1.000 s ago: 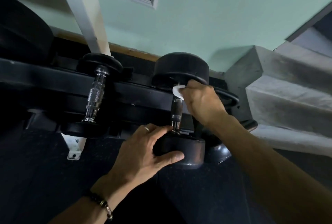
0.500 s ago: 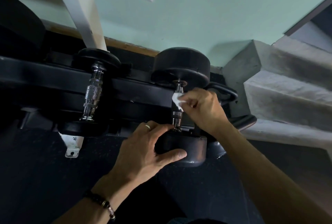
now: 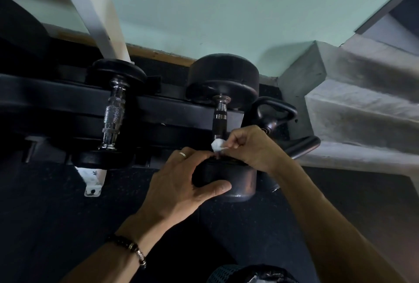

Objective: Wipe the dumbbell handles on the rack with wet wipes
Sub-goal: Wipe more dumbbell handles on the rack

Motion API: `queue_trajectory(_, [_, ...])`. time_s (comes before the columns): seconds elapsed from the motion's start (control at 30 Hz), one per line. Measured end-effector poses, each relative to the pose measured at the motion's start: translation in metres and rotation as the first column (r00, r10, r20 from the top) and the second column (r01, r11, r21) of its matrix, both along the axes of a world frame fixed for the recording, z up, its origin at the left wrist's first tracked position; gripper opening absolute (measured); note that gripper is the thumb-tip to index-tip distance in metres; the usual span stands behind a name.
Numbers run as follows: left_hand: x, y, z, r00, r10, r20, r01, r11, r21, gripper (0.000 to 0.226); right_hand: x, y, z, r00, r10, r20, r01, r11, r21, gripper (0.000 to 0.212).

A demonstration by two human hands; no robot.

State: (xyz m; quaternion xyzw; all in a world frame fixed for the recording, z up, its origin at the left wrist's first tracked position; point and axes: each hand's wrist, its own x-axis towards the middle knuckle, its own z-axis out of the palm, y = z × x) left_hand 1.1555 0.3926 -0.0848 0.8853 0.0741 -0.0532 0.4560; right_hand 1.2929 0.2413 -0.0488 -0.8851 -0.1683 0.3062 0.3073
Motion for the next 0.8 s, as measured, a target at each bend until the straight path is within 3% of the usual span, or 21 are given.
queue_trajectory(0.17, [0.001, 0.0, -0.004, 1.0, 0.013, 0.005, -0.013, 1.0, 0.009, 0.079, 0.015, 0.022, -0.003, 0.937, -0.292, 0.191, 0.25, 0.944, 0.218, 0.023])
queue_trajectory(0.33, [-0.001, -0.001, -0.002, 1.0, 0.017, -0.002, -0.017, 1.0, -0.017, 0.069, -0.008, -0.003, 0.0, 0.994, -0.099, 0.051, 0.101, 0.994, -0.041, 0.019])
queue_trajectory(0.4, [0.0, -0.001, 0.0, 1.0, 0.009, -0.02, -0.01, 1.0, -0.029, 0.068, -0.005, -0.002, -0.002, 0.981, -0.171, 0.095, 0.171, 0.985, 0.016, 0.016])
queue_trajectory(0.53, [0.002, 0.002, 0.001, 0.998, -0.027, -0.055, 0.024, 0.998, -0.051, 0.067, 0.012, 0.02, -0.011, 0.853, -0.464, 0.24, 0.418, 0.882, 0.218, 0.009])
queue_trajectory(0.7, [0.002, 0.002, -0.001, 0.998, -0.027, -0.049, 0.025, 0.999, -0.048, 0.063, -0.007, -0.002, -0.013, 0.946, -0.289, 0.146, 0.294, 0.956, -0.016, 0.005])
queue_trajectory(0.8, [0.002, 0.0, 0.002, 0.998, -0.025, -0.063, 0.021, 0.998, -0.051, 0.065, 0.003, 0.005, -0.016, 0.9, -0.418, 0.125, 0.402, 0.905, 0.138, 0.01])
